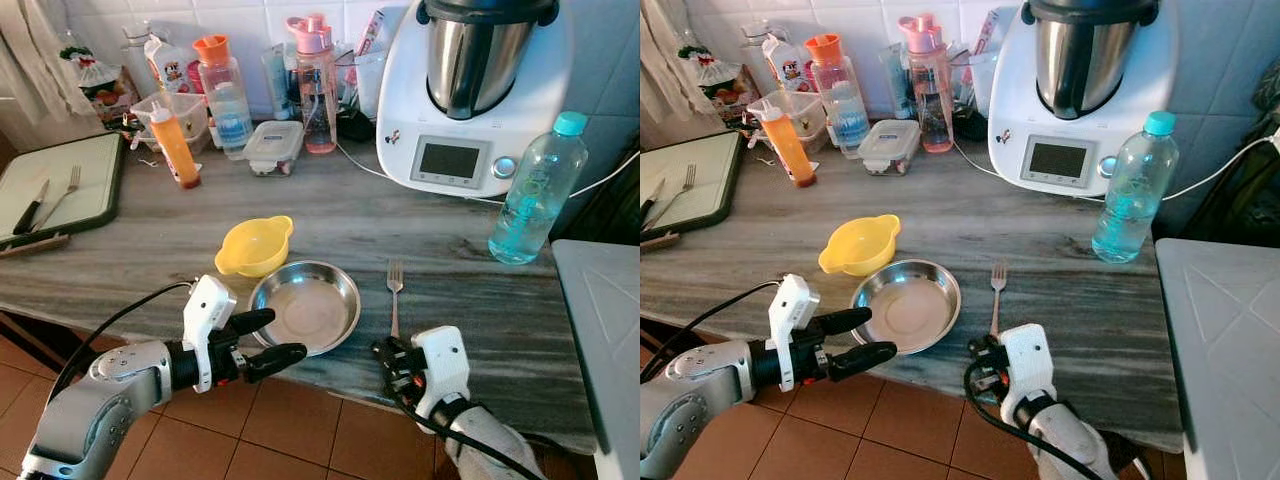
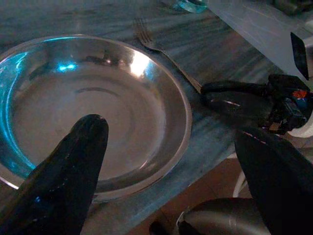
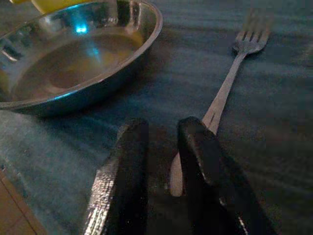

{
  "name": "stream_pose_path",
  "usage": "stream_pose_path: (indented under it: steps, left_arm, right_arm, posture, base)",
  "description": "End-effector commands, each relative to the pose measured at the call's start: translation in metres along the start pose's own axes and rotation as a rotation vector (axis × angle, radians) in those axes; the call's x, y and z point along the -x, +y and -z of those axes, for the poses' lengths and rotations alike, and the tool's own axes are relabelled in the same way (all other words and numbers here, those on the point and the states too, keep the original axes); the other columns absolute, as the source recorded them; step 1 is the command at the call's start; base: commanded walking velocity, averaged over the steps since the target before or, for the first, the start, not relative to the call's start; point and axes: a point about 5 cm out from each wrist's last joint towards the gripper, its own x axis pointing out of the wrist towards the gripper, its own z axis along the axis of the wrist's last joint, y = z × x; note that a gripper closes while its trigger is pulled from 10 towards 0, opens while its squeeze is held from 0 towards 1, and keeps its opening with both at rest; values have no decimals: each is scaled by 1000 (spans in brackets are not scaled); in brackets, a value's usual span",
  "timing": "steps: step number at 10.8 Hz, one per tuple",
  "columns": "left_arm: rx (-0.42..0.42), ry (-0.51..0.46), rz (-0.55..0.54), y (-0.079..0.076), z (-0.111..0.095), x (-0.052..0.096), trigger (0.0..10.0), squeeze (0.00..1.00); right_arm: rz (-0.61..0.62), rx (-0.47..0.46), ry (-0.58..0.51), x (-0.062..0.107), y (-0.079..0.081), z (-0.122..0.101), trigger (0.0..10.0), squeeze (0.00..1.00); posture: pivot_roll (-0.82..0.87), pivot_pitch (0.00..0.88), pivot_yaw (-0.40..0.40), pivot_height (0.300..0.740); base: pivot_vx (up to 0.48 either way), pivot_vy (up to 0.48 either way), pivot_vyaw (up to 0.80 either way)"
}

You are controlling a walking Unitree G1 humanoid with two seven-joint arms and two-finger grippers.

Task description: Setting the table

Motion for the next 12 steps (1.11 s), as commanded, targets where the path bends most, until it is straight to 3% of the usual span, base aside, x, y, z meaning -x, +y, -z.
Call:
stream_pose_path:
  steps: [1, 5, 7, 9, 12]
  left_arm:
    - [-24, -6, -25, 4, -5, 3, 10000, 0]
    - [-27, -10, -31, 5, -4, 3, 10000, 0]
    - [-27, -13, -30, 4, -4, 3, 10000, 0]
    - [-27, -16, -29, 4, -5, 3, 10000, 0]
    - [0, -30, -2, -3, -5, 2, 10000, 0]
  right_arm:
    - [-11, 8, -48, -1, 1, -11, 10000, 1000]
    - [3, 19, -71, 4, -4, -18, 10000, 1000]
    - [73, 30, -145, 1, -11, -30, 10000, 1000]
    - [207, 91, -138, -14, -29, -41, 10000, 1000]
    - [257, 65, -114, -35, -34, -47, 10000, 1000]
  posture:
    - [53, 3, 100, 740]
    - [53, 0, 89, 740]
    - [54, 0, 88, 740]
    - [57, 0, 87, 740]
    - [60, 6, 85, 740]
  base:
    - [0, 0, 0]
    - [0, 0, 0]
    - [0, 0, 0]
    - [0, 0, 0]
    - [0, 0, 0]
